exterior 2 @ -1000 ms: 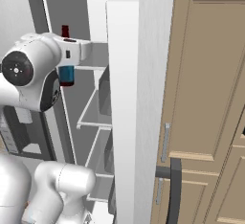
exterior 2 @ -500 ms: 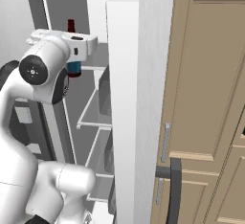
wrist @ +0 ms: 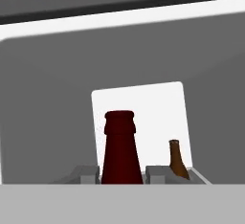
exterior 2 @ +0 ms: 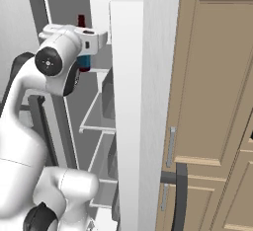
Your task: Place the beers on the top shelf of the fridge to keep them out of children's reach, and place the kiwi on lower shelves for easy access.
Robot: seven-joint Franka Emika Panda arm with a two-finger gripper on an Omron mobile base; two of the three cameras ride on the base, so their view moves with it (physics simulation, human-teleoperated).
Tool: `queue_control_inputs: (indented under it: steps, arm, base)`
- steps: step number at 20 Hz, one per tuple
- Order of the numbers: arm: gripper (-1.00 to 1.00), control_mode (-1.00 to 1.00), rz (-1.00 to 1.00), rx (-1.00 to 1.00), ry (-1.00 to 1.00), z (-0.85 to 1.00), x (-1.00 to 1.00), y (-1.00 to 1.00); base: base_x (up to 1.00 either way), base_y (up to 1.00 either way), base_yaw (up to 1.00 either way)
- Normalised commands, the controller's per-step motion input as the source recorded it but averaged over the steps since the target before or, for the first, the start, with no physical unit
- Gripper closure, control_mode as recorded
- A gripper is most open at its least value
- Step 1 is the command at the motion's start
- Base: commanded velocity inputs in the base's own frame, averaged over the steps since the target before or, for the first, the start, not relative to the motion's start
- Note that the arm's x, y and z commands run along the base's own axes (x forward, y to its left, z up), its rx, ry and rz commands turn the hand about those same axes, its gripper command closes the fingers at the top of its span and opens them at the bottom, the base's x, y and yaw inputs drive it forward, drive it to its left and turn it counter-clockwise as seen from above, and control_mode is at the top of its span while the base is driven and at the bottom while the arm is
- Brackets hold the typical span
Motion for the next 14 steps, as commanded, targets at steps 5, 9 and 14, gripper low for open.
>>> queue_control_inputs:
  steps: [5,9,14]
  arm:
    - [1.00,-1.00,0.05,0.00,0.00,0.00,0.28,0.00]
    - [1.00,-1.00,0.08,0.00,0.00,0.00,0.29,-0.01]
    - [1.00,-1.00,0.08,0.00,0.00,0.00,0.27,-0.12]
  base:
    - [0.00,0.00,0.00]
    - [0.00,0.00,0.00]
    - [0.00,0.00,0.00]
